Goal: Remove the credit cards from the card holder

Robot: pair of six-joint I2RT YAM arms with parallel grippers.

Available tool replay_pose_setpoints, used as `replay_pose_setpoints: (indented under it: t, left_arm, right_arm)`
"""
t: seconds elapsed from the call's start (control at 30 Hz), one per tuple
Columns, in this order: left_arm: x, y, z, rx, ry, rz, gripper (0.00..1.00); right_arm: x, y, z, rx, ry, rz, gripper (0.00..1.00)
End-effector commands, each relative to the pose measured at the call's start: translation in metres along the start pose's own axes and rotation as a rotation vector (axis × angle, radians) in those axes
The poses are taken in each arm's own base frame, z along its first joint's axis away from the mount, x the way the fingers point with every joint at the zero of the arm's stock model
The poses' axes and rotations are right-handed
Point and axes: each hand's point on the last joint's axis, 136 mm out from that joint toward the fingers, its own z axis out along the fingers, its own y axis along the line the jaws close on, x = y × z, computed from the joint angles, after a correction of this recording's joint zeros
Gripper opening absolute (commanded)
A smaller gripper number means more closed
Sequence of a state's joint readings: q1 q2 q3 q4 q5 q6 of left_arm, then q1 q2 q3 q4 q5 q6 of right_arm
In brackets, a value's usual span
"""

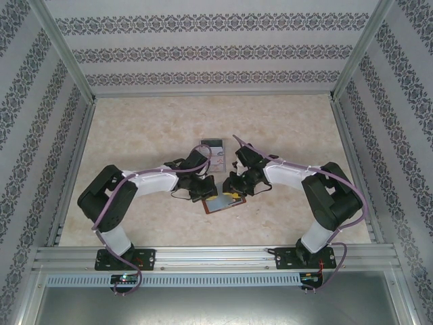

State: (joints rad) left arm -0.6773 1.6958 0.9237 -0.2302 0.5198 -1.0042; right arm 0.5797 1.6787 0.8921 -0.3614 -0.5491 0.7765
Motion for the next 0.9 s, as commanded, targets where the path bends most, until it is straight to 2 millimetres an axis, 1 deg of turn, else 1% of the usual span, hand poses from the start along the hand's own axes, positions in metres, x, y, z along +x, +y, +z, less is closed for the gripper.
replay_pose_setpoints:
  t: [0.0,0.07,0.23,0.33,0.53,0.6,0.87]
  left_arm:
    - [-0.002,0.01,-0.023,-0.05,-0.042,0.018,0.06]
    - [-0.006,0.013,-0.036,-0.06,-0.069,0.018,0.06]
    - [-0.012,0.027,-0.06,-0.085,-0.114,0.008,0.06]
    - [-0.014,0.036,-0.07,-0.093,-0.126,-0.005,0.06]
    - [-0.018,0.052,-0.086,-0.103,-0.145,-0.033,0.06]
    - [-0.018,0.057,-0.089,-0.102,-0.146,-0.038,0.06]
    - [-0.019,0.07,-0.099,-0.092,-0.145,-0.055,0.06]
  right_arm:
    - [0.002,0.01,-0.001,-0.009,0.005,-0.023,0.23]
    - [0.001,0.007,-0.005,0.037,-0.02,-0.037,0.18]
    - [-0.001,-0.003,-0.024,0.199,-0.087,-0.102,0.12]
    - [0.0,0.0,-0.026,0.216,-0.085,-0.12,0.11]
    - [0.005,0.013,-0.018,0.192,-0.061,-0.131,0.11]
    - [0.007,0.02,-0.014,0.187,-0.052,-0.143,0.12]
    - [0.016,0.048,0.014,0.188,-0.002,-0.185,0.14]
